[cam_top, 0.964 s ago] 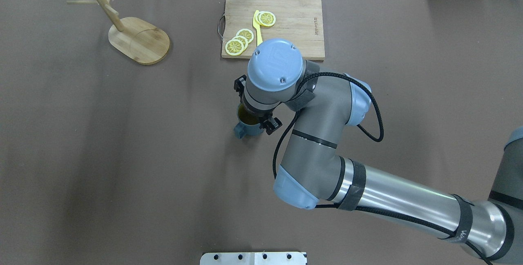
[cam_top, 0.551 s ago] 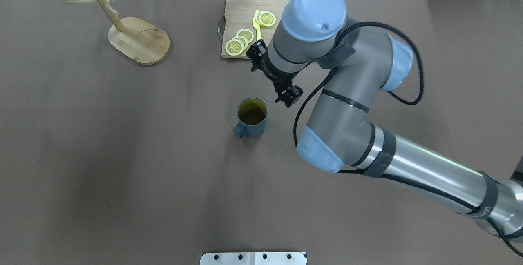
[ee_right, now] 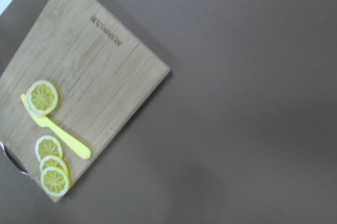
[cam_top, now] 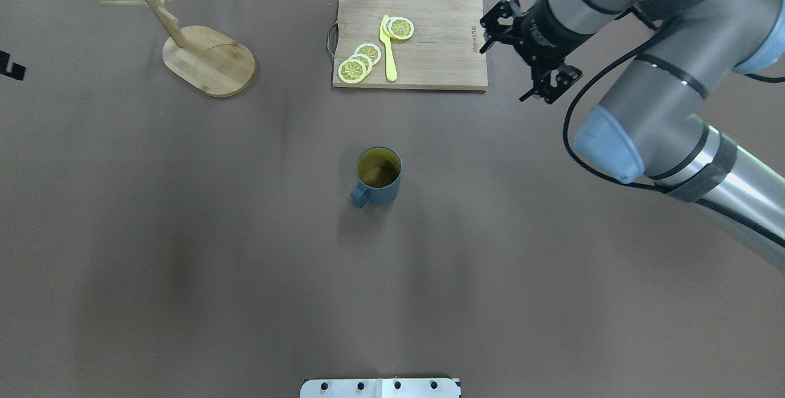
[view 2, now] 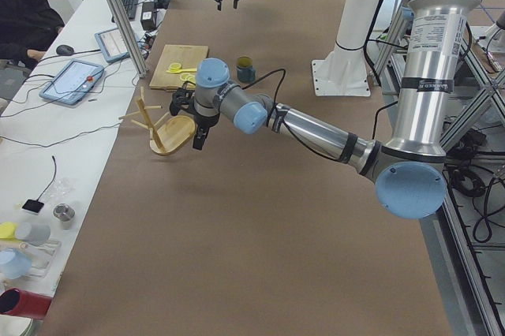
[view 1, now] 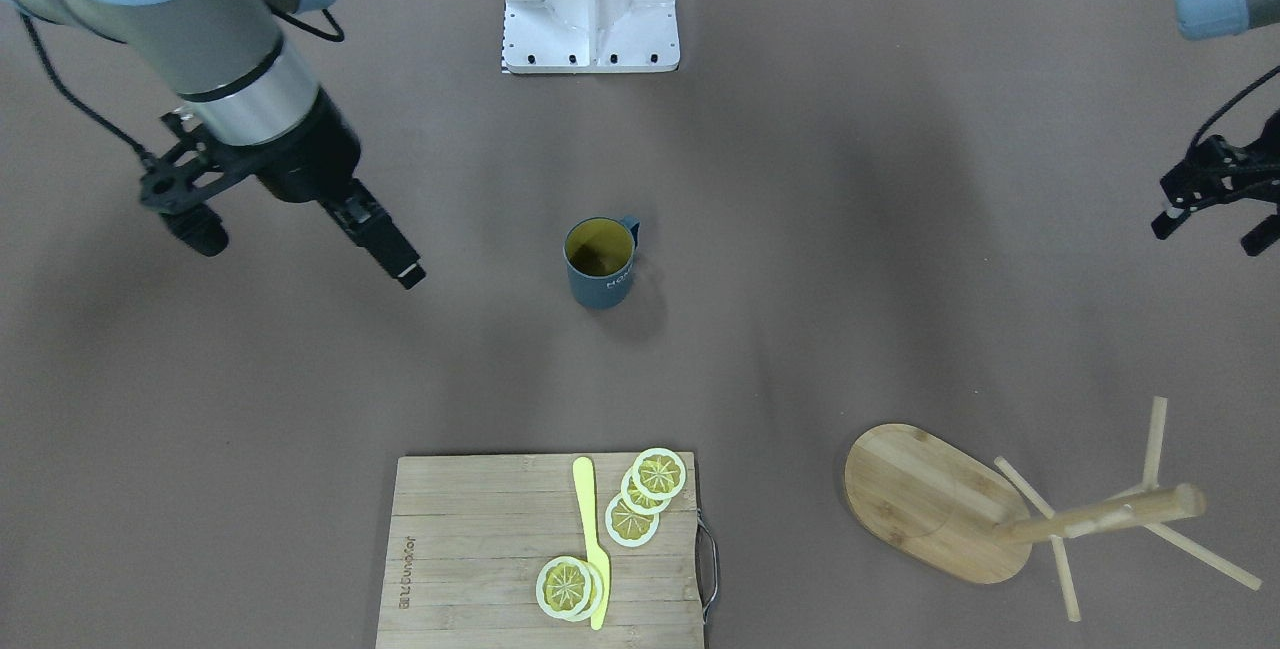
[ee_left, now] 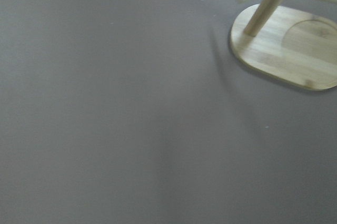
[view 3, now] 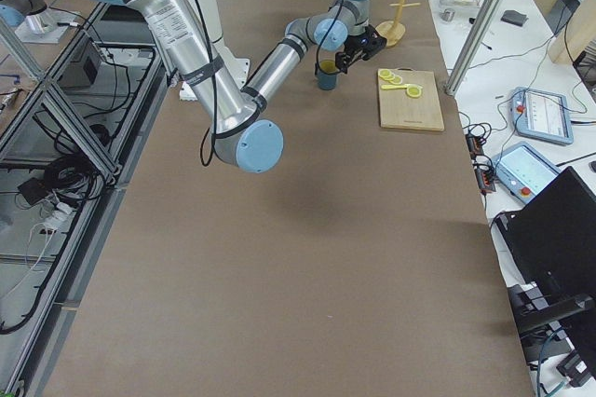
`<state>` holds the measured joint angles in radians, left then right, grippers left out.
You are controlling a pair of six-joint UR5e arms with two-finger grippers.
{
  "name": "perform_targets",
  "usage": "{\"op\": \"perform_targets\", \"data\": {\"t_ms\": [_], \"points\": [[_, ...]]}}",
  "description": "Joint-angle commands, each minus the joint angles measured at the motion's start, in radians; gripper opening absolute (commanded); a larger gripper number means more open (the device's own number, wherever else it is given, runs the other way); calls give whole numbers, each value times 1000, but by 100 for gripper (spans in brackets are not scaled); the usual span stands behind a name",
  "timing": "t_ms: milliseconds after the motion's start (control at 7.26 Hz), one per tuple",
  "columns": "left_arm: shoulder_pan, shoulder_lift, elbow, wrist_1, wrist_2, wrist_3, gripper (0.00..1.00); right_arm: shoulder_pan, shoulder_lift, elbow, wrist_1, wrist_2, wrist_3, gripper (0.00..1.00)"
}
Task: Hang cup on storage rack
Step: 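Reach the left gripper to the blue mug handle and grasp it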
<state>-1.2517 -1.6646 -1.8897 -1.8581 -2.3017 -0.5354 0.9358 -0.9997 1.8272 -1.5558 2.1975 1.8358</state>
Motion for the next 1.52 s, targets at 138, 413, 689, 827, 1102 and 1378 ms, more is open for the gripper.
{"op": "perform_targets", "data": {"t_ms": [138,413,689,827,1102,1378], "points": [[213,-68,-121,-158,39,-348,99,161,-152,-5,-6,82,-296,99],[422,-174,-111,-222,254,-413,98,260,-210,-78,-7,140,-560,100],[651,-292,-51,-225,544,-399,97,320,-229,-173,-6,142,-795,100],[745,-300,-28,-254,667,-356,97,327,-232,-207,-1,142,-838,100],[855,-297,114,-448,838,-290,97,327,-231,-212,5,163,-839,100],[882,-310,222,-596,878,-288,97,327,-224,-212,3,168,-839,100]]}}
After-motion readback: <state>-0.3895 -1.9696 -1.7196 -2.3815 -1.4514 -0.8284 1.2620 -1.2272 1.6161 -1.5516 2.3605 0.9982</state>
